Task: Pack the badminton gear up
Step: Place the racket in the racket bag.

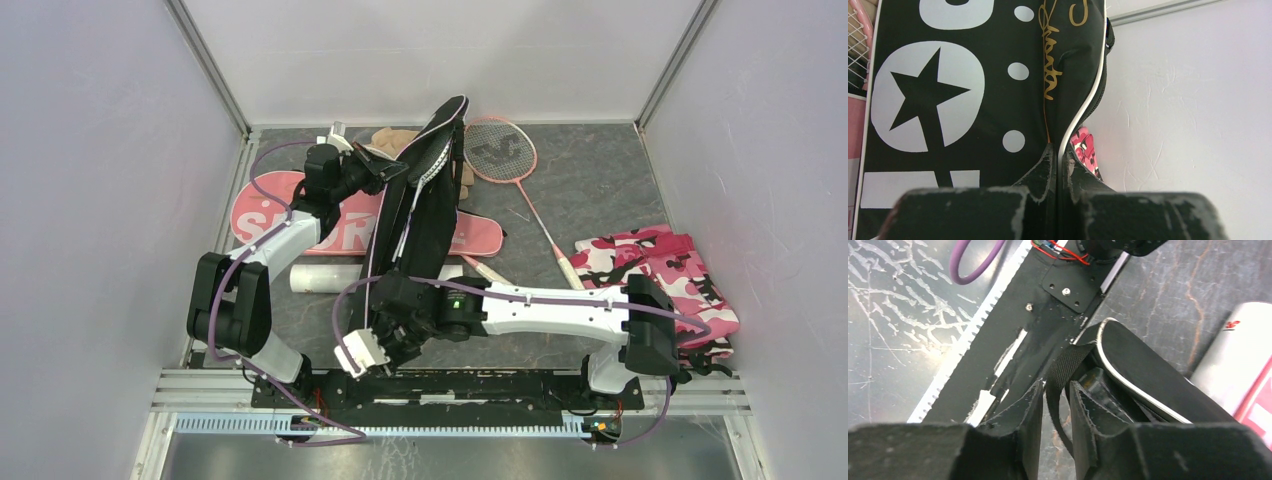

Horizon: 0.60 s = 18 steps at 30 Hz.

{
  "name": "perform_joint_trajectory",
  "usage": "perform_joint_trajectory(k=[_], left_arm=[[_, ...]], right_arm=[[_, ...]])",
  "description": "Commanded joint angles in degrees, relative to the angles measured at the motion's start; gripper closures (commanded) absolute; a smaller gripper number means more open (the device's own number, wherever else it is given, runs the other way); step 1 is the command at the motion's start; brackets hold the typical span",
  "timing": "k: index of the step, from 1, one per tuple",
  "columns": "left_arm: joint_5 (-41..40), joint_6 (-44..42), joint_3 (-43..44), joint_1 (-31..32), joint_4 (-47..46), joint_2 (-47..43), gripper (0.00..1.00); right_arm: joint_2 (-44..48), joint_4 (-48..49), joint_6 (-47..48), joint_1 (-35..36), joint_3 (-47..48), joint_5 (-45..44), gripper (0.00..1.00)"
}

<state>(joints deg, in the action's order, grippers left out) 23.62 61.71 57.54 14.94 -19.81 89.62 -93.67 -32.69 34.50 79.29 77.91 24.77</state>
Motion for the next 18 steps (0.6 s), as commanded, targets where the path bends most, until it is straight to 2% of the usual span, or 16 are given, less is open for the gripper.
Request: perform_joint_trajectory(k=[1, 9, 18], left_arm=[[-0.61, -2.53, 2.05, -0.20, -3.65, -2.02, 0.98], [-0.33, -2.21, 2.23, -0.15, -3.74, -1.95, 0.98], [0.04, -1.49, 1.96, -0.09, -3.74, -2.25, 0.98]], right_arm=[[4.00, 0.30, 1.48, -1.69, 0.14, -0.71, 0.67], [1.82, -0.38, 3.05, -2.89, 0.23, 1.83, 0.63], [-1.62, 0.47, 2.70, -3.60, 0.27, 4.04, 0.67]])
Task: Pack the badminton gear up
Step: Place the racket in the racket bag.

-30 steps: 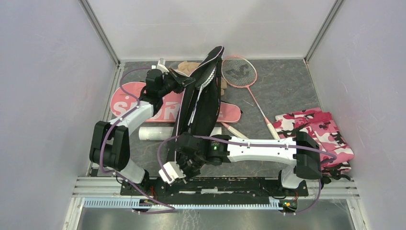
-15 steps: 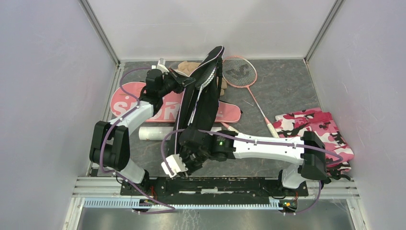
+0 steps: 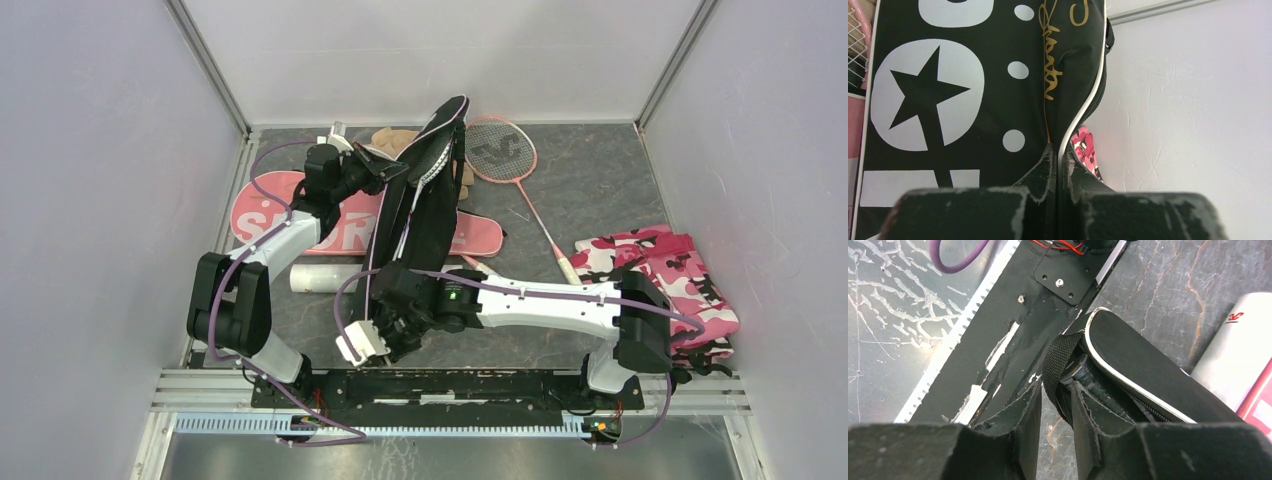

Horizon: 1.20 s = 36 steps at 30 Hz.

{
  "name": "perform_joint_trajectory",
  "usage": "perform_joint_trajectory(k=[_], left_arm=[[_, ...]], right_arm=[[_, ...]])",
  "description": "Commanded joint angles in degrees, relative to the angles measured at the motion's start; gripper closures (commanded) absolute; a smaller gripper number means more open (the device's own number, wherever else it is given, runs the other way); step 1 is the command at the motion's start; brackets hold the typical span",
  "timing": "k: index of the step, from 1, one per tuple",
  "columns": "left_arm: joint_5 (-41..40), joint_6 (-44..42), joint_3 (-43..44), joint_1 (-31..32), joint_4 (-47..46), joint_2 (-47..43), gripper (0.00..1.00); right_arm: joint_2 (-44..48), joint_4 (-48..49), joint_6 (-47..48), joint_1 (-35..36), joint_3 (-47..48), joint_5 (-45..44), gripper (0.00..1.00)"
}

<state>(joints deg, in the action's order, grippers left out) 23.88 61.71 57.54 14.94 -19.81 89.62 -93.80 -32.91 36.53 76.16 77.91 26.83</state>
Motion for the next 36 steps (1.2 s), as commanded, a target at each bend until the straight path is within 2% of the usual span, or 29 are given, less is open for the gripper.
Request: perform_joint_trajectory(k=[1, 11, 21, 30, 36], left_arm=[[-0.19, -1.28, 1.89, -0.09, -3.74, -2.34, 0.98], [0.65, 0.67, 0.78, 0.09, -3.74, -3.36, 0.98], [0.88, 0.96, -0.06, 0.09, -3.90, -3.92, 0.98], [1.02, 1.22, 0.12, 0.09, -4.16, -3.65, 0.98], [1.16, 1.30, 0.29, 0.09, -4.26, -3.32, 0.98]], right_arm=[[-1.82, 0.85, 0.68, -0.63, 0.25, 1.98, 0.68], [-4.23, 1.79, 0.56, -2.67, 1.38, 1.82, 0.69], [-5.31, 3.42, 0.06, -4.74, 2.67, 2.87, 0.65], [-0.05, 3.43, -0.10, -6.40, -0.11, 2.04, 0.63], [4.19, 4.72, 2.91, -7.35, -2.93, -2.95, 0.61]])
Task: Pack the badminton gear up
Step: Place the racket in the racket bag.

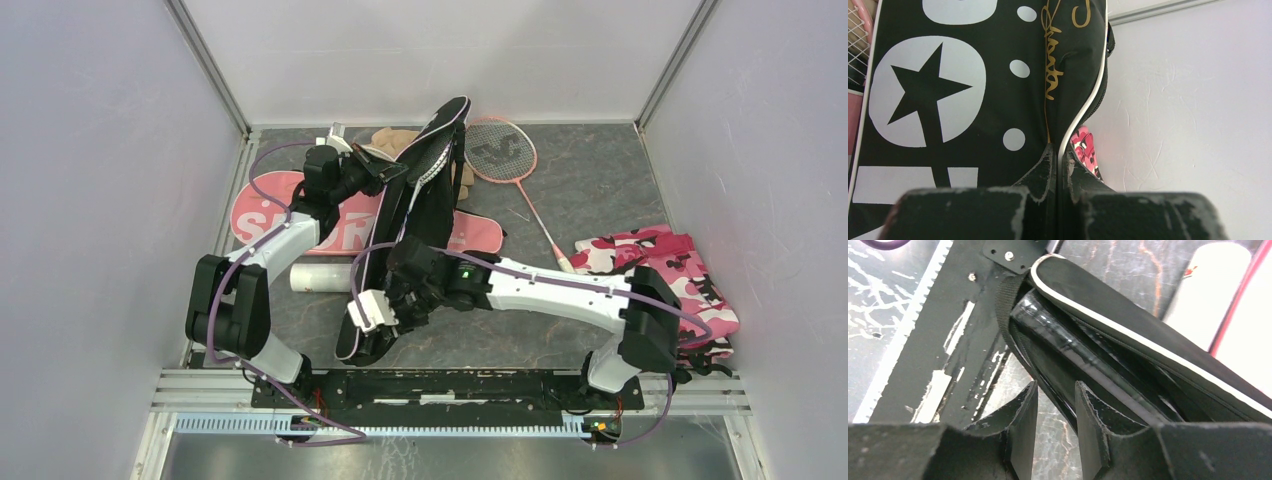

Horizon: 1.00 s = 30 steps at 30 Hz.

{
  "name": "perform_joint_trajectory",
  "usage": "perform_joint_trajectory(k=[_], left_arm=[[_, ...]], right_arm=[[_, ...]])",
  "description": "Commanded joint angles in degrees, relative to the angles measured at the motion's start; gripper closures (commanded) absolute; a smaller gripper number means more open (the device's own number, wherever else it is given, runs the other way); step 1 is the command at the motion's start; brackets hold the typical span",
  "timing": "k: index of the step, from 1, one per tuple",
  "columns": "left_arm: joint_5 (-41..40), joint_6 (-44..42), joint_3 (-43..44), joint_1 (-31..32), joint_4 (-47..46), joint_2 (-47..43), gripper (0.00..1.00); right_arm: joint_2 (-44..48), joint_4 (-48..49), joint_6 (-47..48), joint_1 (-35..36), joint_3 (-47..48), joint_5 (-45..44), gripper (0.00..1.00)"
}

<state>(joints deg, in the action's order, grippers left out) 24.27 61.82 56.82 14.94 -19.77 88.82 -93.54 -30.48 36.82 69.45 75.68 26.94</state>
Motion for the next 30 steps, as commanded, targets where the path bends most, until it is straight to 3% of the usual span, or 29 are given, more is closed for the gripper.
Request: perform_joint_trajectory(k=[1, 12, 30], left_arm=[[0.79, 1.19, 1.01, 0.09, -4.31, -2.51, 0.98], [2.26, 2.89, 1.50, 0.09, -4.76, -1.46, 0.98], [3.59, 4.00, 1.46, 0.00, -5.10, -0.80, 0.98]], right_arm=[[4.14, 2.64, 3.21, -0.88, -1.00, -3.83, 0.61], [0.27, 4.78, 11.18, -1.05, 0.11, -10.71, 0.61], [-6.70, 5.72, 14.66, -1.07, 2.83, -12.46, 0.62]])
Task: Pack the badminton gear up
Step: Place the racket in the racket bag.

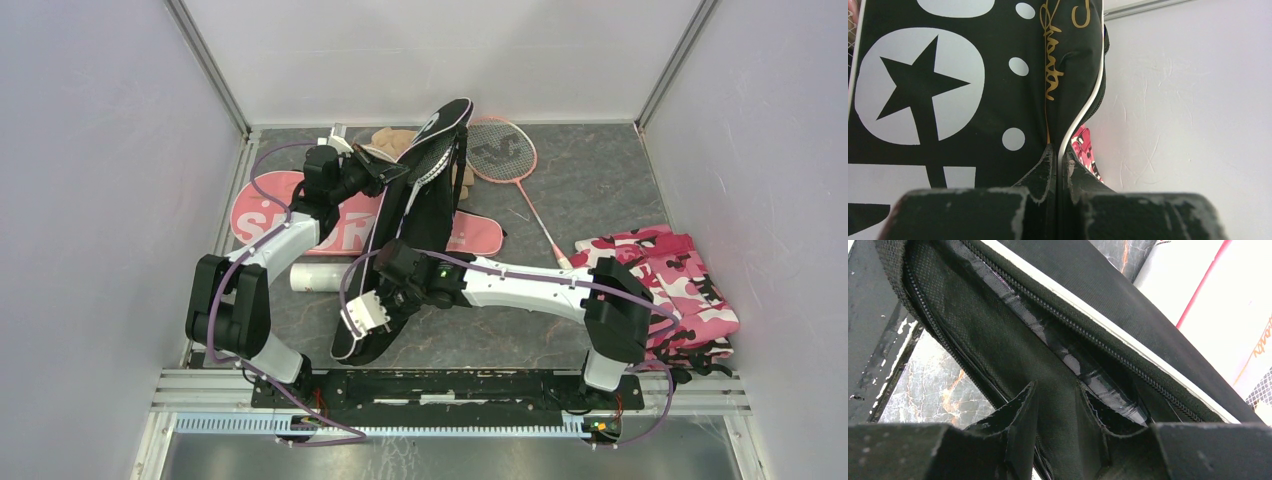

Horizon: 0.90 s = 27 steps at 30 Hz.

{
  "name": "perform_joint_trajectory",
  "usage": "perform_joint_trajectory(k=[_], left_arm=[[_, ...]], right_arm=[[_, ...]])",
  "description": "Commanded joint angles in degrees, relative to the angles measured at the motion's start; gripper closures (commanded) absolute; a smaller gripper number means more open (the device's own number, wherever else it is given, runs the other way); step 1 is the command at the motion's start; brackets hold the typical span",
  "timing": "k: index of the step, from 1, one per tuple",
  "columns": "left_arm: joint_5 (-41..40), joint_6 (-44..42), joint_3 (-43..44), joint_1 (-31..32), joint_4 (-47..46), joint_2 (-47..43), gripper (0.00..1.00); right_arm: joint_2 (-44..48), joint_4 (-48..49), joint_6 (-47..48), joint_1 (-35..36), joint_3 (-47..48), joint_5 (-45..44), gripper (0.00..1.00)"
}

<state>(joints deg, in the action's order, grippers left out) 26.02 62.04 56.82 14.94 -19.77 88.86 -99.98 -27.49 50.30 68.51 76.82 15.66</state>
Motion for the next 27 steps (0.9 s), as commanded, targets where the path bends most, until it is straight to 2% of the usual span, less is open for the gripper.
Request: perform_joint_trajectory(k=[1, 8, 13, 17, 22, 27], left_arm=[[1.84, 3.79, 1.45, 0.00, -5.12, -0.88, 0.98], [1.41, 1.46, 1.61, -0.09, -5.33, -1.70, 0.98], [1.40, -0.10, 2.82, -0.09, -4.74, -2.26, 0.98], [1.56, -0.77, 4.31, -0.09, -3.91, -2.93, 0.98], [2.07, -0.65, 5.09, -0.09, -3.87, -3.55, 0.98], [2.66, -0.61, 5.67, -0.04, -3.93, -4.14, 0.98]], right_arm=[[-0.05, 2.93, 0.84, -0.22, 1.54, -1.10, 0.62], [6.55, 2.57, -3.58, -3.15, -0.54, 0.73, 0.54], [15.33, 2.12, -7.87, -6.59, -2.96, 0.78, 0.32], [21.65, 5.49, -14.64, -11.00, -6.29, -6.86, 0.21], [23.56, 10.82, -27.01, -18.40, -8.49, -18.53, 0.19], [20.31, 13.38, -35.77, -23.80, -8.22, -20.97, 0.19]])
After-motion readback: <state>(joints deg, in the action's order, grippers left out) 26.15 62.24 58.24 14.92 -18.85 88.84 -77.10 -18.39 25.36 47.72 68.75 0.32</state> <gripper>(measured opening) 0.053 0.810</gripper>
